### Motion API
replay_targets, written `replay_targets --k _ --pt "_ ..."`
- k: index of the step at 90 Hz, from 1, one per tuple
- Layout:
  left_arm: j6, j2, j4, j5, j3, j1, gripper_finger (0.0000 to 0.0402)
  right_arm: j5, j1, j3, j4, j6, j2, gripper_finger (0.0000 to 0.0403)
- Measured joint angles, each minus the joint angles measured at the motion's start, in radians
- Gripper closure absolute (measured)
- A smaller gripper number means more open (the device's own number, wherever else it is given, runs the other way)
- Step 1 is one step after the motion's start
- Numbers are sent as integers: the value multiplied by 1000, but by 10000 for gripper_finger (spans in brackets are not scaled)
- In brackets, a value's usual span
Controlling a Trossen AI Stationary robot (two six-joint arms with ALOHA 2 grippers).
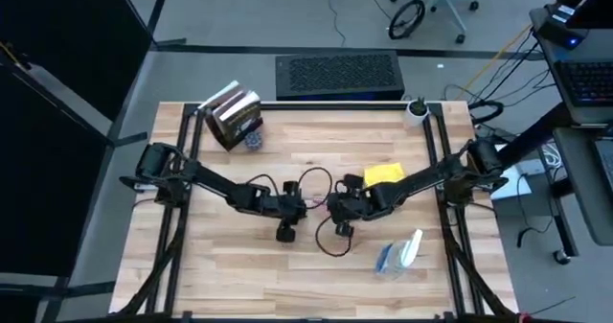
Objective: Apply microfiber cloth
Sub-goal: Wipe the front of the pink cellphone with a yellow microfiber cloth
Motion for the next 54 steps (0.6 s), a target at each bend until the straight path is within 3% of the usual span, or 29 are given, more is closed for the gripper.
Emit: replay_targets --k 6,19,54 --pt "0 0 -22 0 0 0 339 63 15 1 19 -43 27 390" --pt "0 0 -42 -1 0 0 339 83 27 1 43 -68 66 381" --pt "4 -14 -140 -4 2 0 339 8 15 1 83 -67 78 324"
